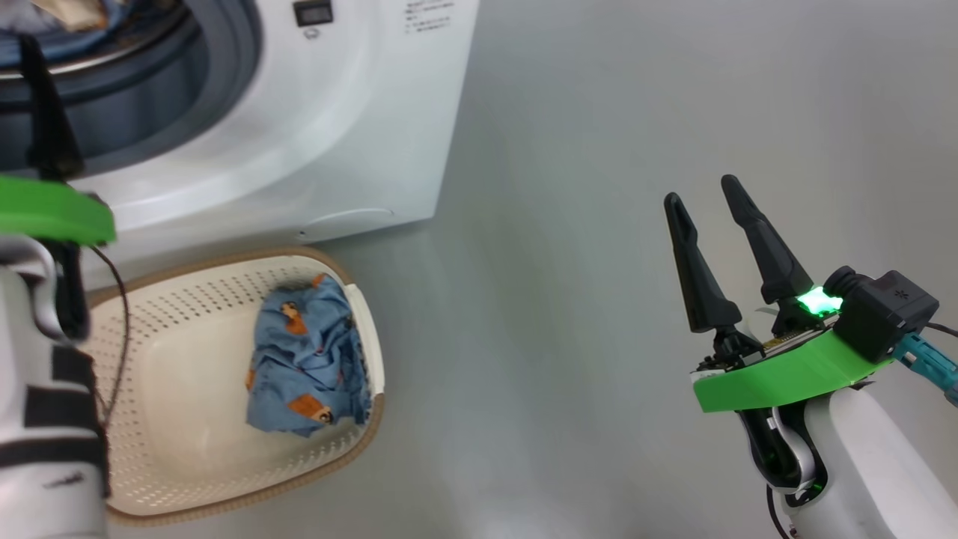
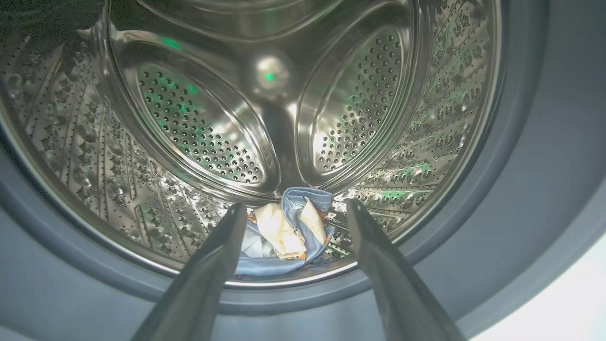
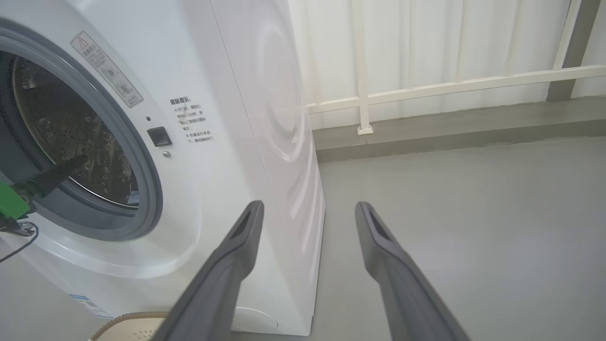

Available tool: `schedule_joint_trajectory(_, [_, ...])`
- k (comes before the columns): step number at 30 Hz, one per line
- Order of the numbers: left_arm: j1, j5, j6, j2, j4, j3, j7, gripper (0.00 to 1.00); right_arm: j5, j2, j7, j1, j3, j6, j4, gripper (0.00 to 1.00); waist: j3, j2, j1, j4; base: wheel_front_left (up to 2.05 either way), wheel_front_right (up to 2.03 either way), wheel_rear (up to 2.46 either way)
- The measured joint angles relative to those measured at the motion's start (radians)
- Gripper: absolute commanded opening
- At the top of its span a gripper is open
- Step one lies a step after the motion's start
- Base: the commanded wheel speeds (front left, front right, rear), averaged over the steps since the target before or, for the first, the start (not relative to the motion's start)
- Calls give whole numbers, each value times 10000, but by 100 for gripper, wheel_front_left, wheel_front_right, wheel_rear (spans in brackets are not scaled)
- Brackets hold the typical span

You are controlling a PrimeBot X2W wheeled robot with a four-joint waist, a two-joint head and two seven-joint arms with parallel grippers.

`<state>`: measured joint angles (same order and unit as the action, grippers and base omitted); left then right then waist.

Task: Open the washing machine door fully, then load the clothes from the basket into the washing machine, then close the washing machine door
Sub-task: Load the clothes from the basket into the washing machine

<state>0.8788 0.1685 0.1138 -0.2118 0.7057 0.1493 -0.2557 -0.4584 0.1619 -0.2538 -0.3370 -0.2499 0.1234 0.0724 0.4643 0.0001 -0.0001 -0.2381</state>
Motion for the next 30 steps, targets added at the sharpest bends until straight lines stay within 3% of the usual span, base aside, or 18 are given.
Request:
schedule_joint_trajectory(15, [-2592,-221,102,1122,-1939,311,0,100,0,357,0,788,343,0,73,100,-1079,0,0,770,0,0,0])
schedule_joint_trajectory(30, [-5162,-395,119,1532,-3338,194,0,100,0,662,0,1772,587,0,182,100,-2183,0,0,1411,0,0,0])
